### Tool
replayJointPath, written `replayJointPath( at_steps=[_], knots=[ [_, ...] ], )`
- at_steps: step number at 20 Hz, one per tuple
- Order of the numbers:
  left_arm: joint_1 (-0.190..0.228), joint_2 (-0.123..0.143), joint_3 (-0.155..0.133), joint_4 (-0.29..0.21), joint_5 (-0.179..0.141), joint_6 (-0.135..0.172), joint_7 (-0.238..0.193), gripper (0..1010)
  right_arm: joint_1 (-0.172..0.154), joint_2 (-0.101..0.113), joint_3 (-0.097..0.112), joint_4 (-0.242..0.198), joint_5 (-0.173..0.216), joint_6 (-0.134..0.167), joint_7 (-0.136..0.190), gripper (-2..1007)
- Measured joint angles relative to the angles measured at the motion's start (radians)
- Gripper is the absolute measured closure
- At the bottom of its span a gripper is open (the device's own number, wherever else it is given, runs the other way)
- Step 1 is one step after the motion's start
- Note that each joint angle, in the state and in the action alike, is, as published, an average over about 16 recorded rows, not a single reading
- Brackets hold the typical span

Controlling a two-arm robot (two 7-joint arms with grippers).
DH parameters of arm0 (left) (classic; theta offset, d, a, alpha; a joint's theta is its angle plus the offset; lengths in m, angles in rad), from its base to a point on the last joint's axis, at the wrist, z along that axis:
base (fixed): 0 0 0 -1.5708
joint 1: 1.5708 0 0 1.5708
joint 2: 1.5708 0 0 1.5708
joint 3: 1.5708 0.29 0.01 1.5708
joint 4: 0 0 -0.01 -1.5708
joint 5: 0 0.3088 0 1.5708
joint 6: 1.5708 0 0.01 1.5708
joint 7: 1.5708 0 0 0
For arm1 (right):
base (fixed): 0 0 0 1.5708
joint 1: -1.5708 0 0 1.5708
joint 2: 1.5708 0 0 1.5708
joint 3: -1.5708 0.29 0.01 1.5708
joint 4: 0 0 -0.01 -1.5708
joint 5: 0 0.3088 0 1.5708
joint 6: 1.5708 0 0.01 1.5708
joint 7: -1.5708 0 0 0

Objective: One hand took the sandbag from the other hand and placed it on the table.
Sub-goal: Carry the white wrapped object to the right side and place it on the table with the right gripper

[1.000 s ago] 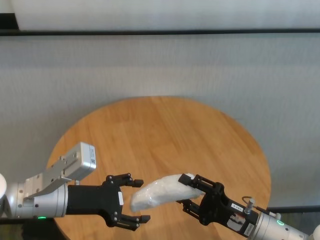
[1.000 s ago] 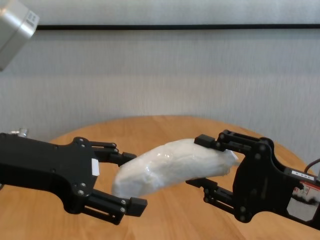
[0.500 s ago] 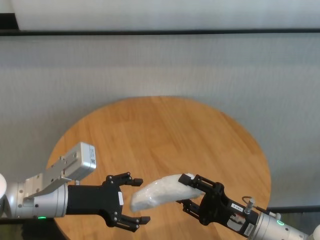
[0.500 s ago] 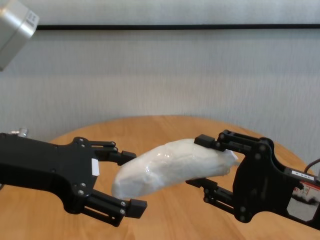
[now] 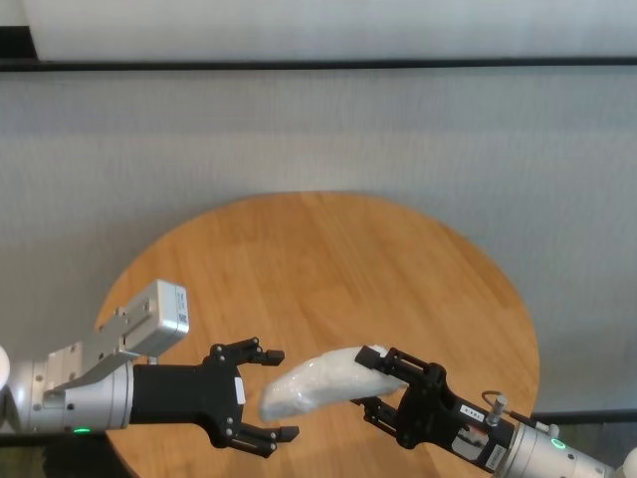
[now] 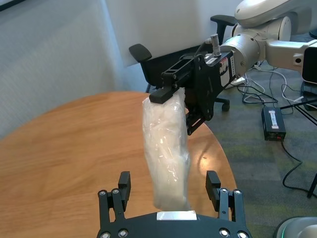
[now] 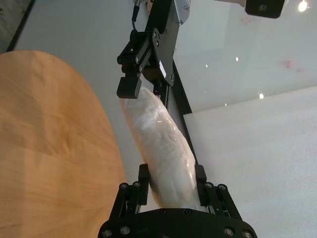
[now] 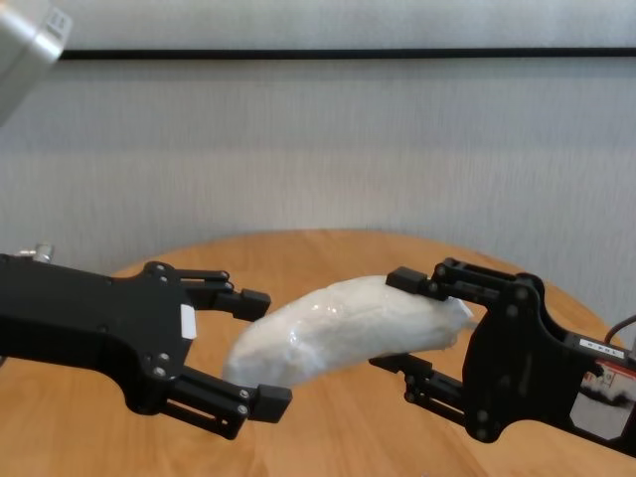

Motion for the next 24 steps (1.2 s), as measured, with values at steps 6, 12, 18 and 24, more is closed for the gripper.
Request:
replayJointPath(
  at_steps=[6, 12, 18, 24],
  knots=[
    [0.059, 0.053, -0.038, -0.051, -0.029, -0.028, 0.052, 10, 0.000, 0.000, 0.000, 0.000, 0.000, 0.000, 0.000, 477],
    [0.184, 0.129, -0.121, -0.131, -0.066, -0.062, 0.164, 10, 0.000, 0.000, 0.000, 0.000, 0.000, 0.000, 0.000, 477],
    [0.316, 0.164, -0.208, -0.202, -0.090, -0.058, 0.308, 10, 0.000, 0.000, 0.000, 0.000, 0.000, 0.000, 0.000, 477],
    [0.351, 0.120, -0.223, -0.215, -0.064, 0.021, 0.416, 10, 0.000, 0.000, 0.000, 0.000, 0.000, 0.000, 0.000, 477]
  ],
)
